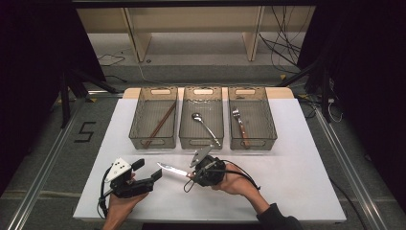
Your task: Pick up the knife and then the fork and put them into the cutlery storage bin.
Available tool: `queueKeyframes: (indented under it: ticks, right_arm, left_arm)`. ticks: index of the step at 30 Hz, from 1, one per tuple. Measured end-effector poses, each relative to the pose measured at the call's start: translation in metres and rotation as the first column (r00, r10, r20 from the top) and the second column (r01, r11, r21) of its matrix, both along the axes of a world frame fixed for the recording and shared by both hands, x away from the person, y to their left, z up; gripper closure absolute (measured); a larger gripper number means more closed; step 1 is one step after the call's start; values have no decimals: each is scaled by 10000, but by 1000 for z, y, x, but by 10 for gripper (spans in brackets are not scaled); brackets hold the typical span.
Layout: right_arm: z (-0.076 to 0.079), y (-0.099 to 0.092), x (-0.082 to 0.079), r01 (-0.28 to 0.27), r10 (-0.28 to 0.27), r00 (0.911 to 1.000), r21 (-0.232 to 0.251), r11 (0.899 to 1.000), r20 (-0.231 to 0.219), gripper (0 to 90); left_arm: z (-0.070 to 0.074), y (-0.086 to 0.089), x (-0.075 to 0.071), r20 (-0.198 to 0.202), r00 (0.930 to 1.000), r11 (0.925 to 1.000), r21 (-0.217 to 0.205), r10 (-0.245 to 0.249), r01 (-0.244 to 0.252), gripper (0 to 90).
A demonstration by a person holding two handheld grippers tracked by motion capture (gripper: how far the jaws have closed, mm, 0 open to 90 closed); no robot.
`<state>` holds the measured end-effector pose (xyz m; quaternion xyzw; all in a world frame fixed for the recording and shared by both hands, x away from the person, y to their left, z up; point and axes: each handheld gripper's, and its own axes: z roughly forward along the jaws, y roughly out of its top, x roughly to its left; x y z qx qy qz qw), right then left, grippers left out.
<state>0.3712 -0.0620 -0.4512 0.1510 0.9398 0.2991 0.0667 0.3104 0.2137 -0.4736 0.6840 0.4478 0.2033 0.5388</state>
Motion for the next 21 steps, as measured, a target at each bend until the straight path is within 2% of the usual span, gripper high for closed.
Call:
queueKeyframes:
  ticks: [12,16,21]
  right_arm:
    - [21,-20,5,538,-557,9980,599,9968,309,770]
    - [31,-30,8,820,-871,9949,961,9920,506,770]
    - [39,-43,11,1252,-1328,9898,1280,9838,522,770]
  left_arm:
    - [0,0,0,-11,10000,10000,32,-13,13,162]
    - [0,0,0,-8,10000,10000,39,-30,30,162]
    - [0,0,0,-26,10000,10000,37,-74,75,162]
